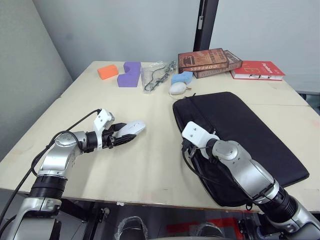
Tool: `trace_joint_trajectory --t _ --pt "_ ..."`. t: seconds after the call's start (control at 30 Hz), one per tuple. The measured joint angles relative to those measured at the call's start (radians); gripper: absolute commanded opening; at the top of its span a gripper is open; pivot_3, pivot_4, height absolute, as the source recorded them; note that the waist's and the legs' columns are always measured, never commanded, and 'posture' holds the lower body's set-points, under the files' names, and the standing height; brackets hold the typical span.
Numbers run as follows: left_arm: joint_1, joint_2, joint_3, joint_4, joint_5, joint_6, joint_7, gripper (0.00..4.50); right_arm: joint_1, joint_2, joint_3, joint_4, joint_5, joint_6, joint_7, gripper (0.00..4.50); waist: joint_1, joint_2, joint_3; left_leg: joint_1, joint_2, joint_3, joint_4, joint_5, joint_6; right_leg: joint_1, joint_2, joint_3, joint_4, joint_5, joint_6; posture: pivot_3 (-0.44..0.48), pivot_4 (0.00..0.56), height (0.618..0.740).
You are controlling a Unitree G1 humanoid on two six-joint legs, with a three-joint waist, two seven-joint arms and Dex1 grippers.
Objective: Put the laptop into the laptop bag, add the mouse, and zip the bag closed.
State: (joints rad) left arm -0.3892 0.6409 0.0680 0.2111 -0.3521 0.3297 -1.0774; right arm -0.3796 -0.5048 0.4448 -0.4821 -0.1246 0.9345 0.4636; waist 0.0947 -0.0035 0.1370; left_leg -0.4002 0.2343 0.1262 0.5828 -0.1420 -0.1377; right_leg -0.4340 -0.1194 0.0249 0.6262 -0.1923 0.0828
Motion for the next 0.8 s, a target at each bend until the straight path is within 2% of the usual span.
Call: trace_joint_trajectory --t 0.17,0.4,0.47,0.57,0.63,0.8 --pt "0.0 0.0 0.0 -0.004 -0.001 0.0 -0.003 2.85 0.021 0.019 -0.063 -0.003 0.04 0.011 0.009 0.03 0.001 0.0 0.0 0.0 0.0 0.0 0.0 0.0 0.0 0.0 0.0 0.0 0.001 0.0 0.0 0.0 0.15 0.734" --pt "0.0 0.0 0.0 -0.006 -0.003 -0.001 -0.008 2.85 0.026 0.143 -0.29 -0.031 0.225 0.139 0.043 0.03 -0.001 0.0 0.0 0.0 0.0 0.0 0.0 0.0 0.0 -0.001 0.0 0.0 0.002 0.0 0.0 0.0 0.15 0.734" --pt "0.0 -0.001 -0.001 -0.006 -0.003 -0.004 -0.01 2.85 -0.026 0.206 -0.399 -0.035 0.316 0.215 0.064 0.03 -0.004 0.0 0.0 0.0 0.0 0.0 0.0 0.0 0.001 -0.002 0.0 0.0 0.003 0.0 0.0 0.0 0.15 0.734" --pt "-0.001 -0.003 -0.002 -0.006 -0.004 -0.007 -0.012 2.85 -0.087 0.234 -0.504 -0.042 0.399 0.287 0.071 0.03 -0.007 0.001 0.0 0.001 0.001 0.0 0.0 0.0 0.001 -0.002 0.001 0.0 0.004 0.0 0.0 0.0 0.15 0.734" --pt "-0.001 -0.004 -0.002 -0.006 -0.004 -0.007 -0.012 2.85 -0.107 0.232 -0.537 -0.039 0.438 0.322 0.073 0.03 -0.005 0.001 0.0 0.001 0.001 0.0 0.0 0.001 0.001 -0.002 0.001 0.0 0.004 0.0 0.0 0.0 0.15 0.734" --pt "-0.002 -0.01 -0.007 -0.012 -0.006 -0.014 -0.013 2.85 -0.298 0.184 -0.701 0.04 0.571 0.404 0.105 0.03 -0.005 0.001 0.0 0.001 0.001 0.0 0.0 0.001 0.001 -0.003 0.002 0.001 0.005 0.0 0.0 0.0 0.15 0.734"
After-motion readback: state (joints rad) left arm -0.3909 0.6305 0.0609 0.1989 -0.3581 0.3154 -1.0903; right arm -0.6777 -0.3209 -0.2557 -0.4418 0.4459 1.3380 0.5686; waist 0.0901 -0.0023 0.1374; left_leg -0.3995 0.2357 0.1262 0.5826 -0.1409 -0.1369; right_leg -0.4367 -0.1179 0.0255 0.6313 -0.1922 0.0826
